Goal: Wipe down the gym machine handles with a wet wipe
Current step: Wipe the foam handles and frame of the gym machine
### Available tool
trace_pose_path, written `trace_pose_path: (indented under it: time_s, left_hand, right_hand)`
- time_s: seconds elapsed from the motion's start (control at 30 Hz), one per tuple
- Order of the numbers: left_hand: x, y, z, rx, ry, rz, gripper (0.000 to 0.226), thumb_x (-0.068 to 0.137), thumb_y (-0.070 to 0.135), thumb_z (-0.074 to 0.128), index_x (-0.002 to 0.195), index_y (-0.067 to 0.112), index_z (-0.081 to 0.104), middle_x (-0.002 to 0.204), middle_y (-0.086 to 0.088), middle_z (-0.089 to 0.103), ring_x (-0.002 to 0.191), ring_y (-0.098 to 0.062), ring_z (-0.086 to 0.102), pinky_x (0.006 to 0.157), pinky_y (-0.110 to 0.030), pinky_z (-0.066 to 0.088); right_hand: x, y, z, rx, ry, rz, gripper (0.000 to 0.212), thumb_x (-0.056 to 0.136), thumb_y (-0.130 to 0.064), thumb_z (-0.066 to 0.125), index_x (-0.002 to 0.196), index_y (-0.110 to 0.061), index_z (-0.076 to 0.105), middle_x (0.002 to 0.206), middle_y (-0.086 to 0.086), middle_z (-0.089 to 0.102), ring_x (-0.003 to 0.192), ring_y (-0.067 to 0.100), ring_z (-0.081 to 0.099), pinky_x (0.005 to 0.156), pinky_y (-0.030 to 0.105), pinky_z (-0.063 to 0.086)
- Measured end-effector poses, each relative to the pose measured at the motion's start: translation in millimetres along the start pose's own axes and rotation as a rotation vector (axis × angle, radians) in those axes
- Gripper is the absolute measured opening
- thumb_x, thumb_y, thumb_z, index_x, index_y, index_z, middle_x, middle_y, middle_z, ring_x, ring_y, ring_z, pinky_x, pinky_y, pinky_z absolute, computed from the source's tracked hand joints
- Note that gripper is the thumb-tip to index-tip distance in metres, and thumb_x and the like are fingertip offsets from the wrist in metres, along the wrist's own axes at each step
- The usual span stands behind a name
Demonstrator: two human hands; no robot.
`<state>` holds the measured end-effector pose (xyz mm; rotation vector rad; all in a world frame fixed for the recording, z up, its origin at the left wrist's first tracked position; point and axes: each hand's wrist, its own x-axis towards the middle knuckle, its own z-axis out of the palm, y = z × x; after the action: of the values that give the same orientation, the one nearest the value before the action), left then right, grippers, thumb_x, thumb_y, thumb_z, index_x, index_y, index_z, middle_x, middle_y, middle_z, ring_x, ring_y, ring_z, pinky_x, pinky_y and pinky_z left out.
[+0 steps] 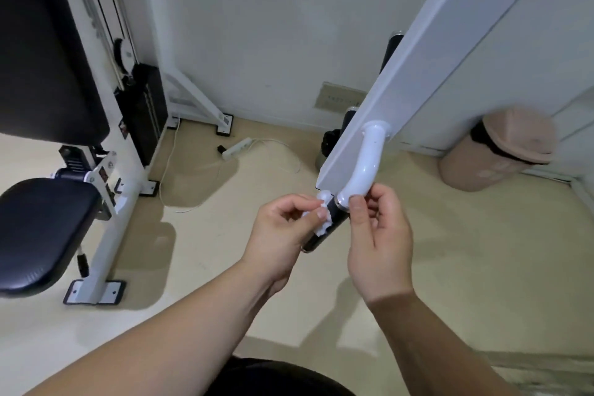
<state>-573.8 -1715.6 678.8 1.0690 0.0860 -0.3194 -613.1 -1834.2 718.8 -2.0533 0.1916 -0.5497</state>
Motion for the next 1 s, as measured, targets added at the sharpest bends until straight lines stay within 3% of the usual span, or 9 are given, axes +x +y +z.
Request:
trace_pose_path:
  time_s: [0.13, 0.23, 0.37, 0.57, 0.63, 0.77, 0.9, 1.0]
  left_hand:
    - [-15.6, -29.2, 11.9, 0.035, 0.189, -0.049, 0.010, 0.092, 0.008, 0.068, 0.089, 0.004, 0.076, 0.096, -0.020, 0.074, 0.085, -0.017, 0.063, 0.083, -0.032, 0.048]
    - [-23.8, -27.0, 32.6, 0.014, 0.217, 0.010, 0.012, 0.093, 0.011, 0.066, 0.096, 0.006, 0.077, 0.101, -0.016, 0.074, 0.085, -0.014, 0.065, 0.073, -0.023, 0.051]
    - [-31.6, -15.9, 45.5, -0.057, 0.192, 0.115, 0.015, 0.092, 0.001, 0.065, 0.103, -0.003, 0.074, 0.104, -0.013, 0.074, 0.088, -0.009, 0.071, 0.071, -0.013, 0.053]
    - [-23.0, -41.4, 18.7, 0.054, 0.264, 0.028, 0.010, 0.089, 0.002, 0.070, 0.089, 0.006, 0.079, 0.101, -0.020, 0.072, 0.085, -0.016, 0.068, 0.079, -0.031, 0.052]
    - [-20.9, -36.8, 17.5, 0.031, 0.222, 0.043, 0.010, 0.088, 0.000, 0.071, 0.091, 0.006, 0.078, 0.102, -0.021, 0.070, 0.088, -0.017, 0.066, 0.081, -0.031, 0.051]
    - [-19.6, -20.7, 22.9, -0.019, 0.136, 0.153, 0.014, 0.088, -0.004, 0.069, 0.101, -0.003, 0.074, 0.104, -0.018, 0.066, 0.091, -0.011, 0.066, 0.081, -0.019, 0.053]
    - [-7.5, -35.1, 0.4, 0.034, 0.149, 0.049, 0.012, 0.091, 0.000, 0.067, 0.084, 0.001, 0.076, 0.095, -0.018, 0.068, 0.086, -0.009, 0.067, 0.071, -0.016, 0.051]
    - [-3.9, -48.0, -15.1, 0.026, 0.154, -0.068, 0.014, 0.091, 0.000, 0.067, 0.081, 0.003, 0.076, 0.100, -0.019, 0.071, 0.098, -0.010, 0.070, 0.082, -0.025, 0.050]
  right_hand:
    - [1.2, 7.7, -9.6, -0.008, -0.020, -0.053, 0.018, 0.094, -0.046, 0.050, 0.096, -0.029, 0.056, 0.093, 0.000, 0.066, 0.087, 0.019, 0.064, 0.075, 0.030, 0.050]
    - [-0.3, 11.2, -14.2, 0.007, -0.014, -0.062, 0.003, 0.095, -0.039, 0.053, 0.094, -0.037, 0.052, 0.092, 0.001, 0.065, 0.077, 0.009, 0.061, 0.072, 0.020, 0.046]
    - [-0.3, 11.6, -19.8, -0.002, -0.029, -0.088, 0.006, 0.096, -0.035, 0.053, 0.093, -0.039, 0.050, 0.094, 0.002, 0.065, 0.079, 0.014, 0.062, 0.071, 0.019, 0.046]
    - [1.2, 12.6, -16.0, -0.025, -0.013, -0.079, 0.005, 0.097, -0.031, 0.053, 0.096, -0.036, 0.052, 0.094, 0.002, 0.065, 0.080, 0.012, 0.061, 0.074, 0.023, 0.047]
    - [0.6, 10.4, -14.9, -0.027, -0.020, -0.070, 0.005, 0.098, -0.032, 0.053, 0.097, -0.037, 0.052, 0.095, 0.004, 0.066, 0.083, 0.014, 0.064, 0.075, 0.028, 0.050]
    - [-1.8, 5.5, -8.9, -0.047, -0.021, -0.016, 0.003, 0.096, -0.040, 0.051, 0.097, -0.039, 0.054, 0.099, 0.005, 0.068, 0.089, 0.019, 0.067, 0.082, 0.045, 0.056]
    - [-4.6, 0.9, -3.4, -0.025, 0.002, 0.002, 0.006, 0.099, -0.032, 0.051, 0.100, -0.034, 0.056, 0.094, -0.001, 0.065, 0.081, 0.015, 0.063, 0.080, 0.043, 0.056]
    - [-5.2, -1.7, 1.5, -0.075, 0.046, -0.014, 0.007, 0.098, -0.030, 0.051, 0.098, -0.036, 0.055, 0.087, -0.006, 0.061, 0.076, 0.020, 0.062, 0.074, 0.040, 0.055]
